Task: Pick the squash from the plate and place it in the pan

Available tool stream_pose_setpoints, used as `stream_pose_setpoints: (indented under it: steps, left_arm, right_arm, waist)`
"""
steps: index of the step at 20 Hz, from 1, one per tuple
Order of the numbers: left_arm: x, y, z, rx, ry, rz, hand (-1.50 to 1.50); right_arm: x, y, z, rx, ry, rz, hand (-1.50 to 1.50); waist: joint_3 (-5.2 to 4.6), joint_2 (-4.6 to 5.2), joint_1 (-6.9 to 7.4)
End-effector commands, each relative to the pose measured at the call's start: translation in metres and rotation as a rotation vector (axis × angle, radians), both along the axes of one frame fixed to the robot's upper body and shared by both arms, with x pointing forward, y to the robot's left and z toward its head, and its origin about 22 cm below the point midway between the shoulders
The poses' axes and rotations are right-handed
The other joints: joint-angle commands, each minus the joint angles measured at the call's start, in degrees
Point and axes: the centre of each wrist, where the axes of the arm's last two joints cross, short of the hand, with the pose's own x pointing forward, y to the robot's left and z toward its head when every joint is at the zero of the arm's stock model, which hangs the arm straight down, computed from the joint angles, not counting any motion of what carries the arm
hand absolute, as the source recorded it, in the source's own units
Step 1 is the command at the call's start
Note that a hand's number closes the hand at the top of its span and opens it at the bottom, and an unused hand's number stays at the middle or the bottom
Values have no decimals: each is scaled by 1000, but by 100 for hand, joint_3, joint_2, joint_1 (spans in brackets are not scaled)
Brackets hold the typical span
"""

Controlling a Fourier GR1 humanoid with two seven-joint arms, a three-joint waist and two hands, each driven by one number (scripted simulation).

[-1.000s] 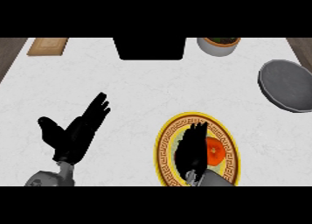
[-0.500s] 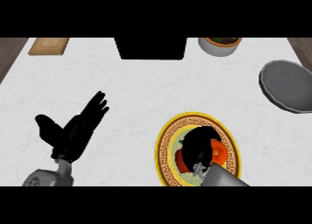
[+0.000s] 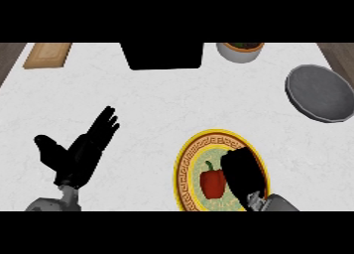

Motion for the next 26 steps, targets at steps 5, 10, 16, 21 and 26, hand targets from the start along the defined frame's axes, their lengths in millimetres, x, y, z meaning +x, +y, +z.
stream_pose_setpoints:
  steps: [5,10,16,21,26]
  left_arm:
    - [-1,-1,-2,0,11,23,0]
    - [-5,18,-5,4,2,9,0]
    - [0,8,6,2,-7,-7,0]
    - [15,-4,13,7,-15,-21,0]
    - [1,-15,-2,6,-24,-42,0]
  right_arm:
    - [-22,-82,31,420,-298,-41,150]
    - [-41,-102,63,674,-517,-51,150]
    - [-46,-146,83,1005,-570,-185,150]
    - [-40,-183,66,1146,-516,-283,150]
    - [4,-227,48,1093,-587,-298,150]
  waist:
    - [10,10,-70]
    - [4,1,-72]
    - [18,37,53]
    - [7,53,154]
    - [1,62,244]
